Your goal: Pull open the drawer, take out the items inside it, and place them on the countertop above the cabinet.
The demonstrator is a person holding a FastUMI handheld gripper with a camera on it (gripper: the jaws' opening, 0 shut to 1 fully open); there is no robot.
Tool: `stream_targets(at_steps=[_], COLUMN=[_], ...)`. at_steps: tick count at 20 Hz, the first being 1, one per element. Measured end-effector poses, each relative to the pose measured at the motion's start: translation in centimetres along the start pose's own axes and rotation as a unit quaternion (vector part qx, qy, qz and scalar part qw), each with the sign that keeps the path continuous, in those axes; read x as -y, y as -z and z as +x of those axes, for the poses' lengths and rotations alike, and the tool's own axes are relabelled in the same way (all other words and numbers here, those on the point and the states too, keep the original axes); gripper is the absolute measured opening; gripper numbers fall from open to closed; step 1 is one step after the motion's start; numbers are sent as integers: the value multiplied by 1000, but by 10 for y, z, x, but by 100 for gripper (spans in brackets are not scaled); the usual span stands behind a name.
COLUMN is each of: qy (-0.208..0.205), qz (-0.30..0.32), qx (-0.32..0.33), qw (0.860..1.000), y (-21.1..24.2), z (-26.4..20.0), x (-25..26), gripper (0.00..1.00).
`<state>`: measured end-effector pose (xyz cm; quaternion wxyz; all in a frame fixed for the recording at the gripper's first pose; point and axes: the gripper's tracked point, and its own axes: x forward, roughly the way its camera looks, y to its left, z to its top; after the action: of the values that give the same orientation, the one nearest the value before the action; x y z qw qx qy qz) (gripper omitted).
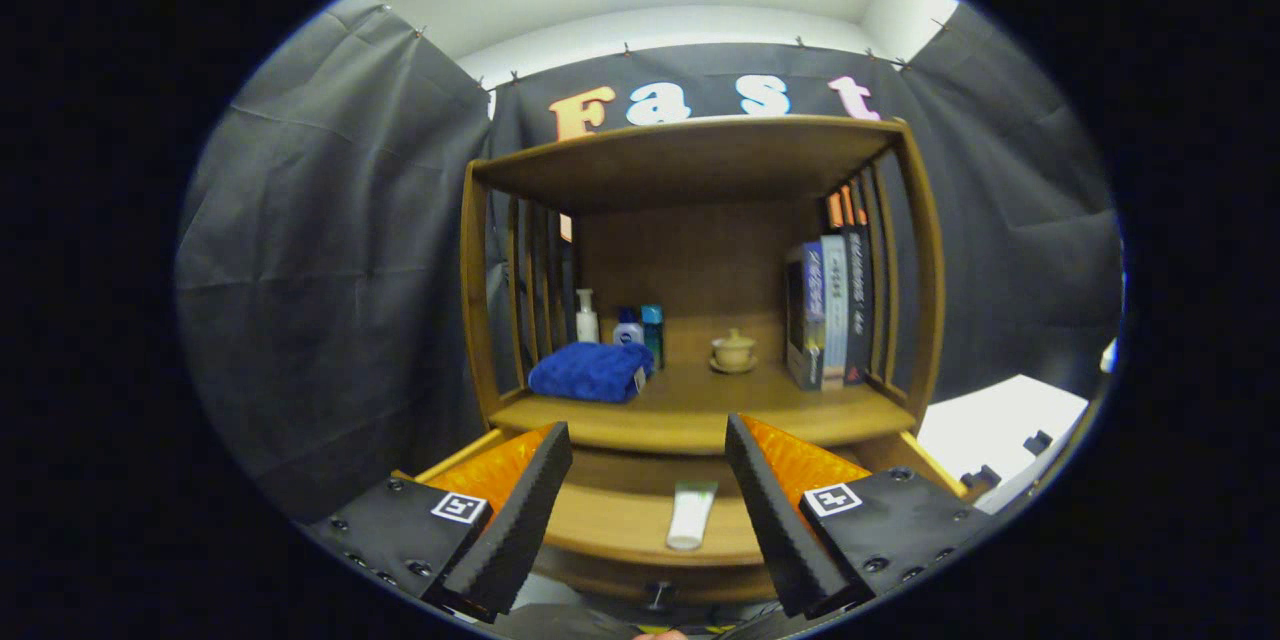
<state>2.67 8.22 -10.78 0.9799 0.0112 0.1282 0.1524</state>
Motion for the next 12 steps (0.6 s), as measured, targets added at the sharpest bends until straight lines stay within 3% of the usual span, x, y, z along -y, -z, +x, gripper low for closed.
stream_targets(at_steps=[4, 7, 9, 12], qy=[8, 1, 9, 18], qz=[-9, 13, 25, 20], qx=[-63, -148, -207, -322], qw=[998, 989, 978, 946], y=[-4, 33, 68, 131], z=[64, 97, 108, 102], x=[9, 5, 10, 17], gripper=[99, 99, 100, 100])
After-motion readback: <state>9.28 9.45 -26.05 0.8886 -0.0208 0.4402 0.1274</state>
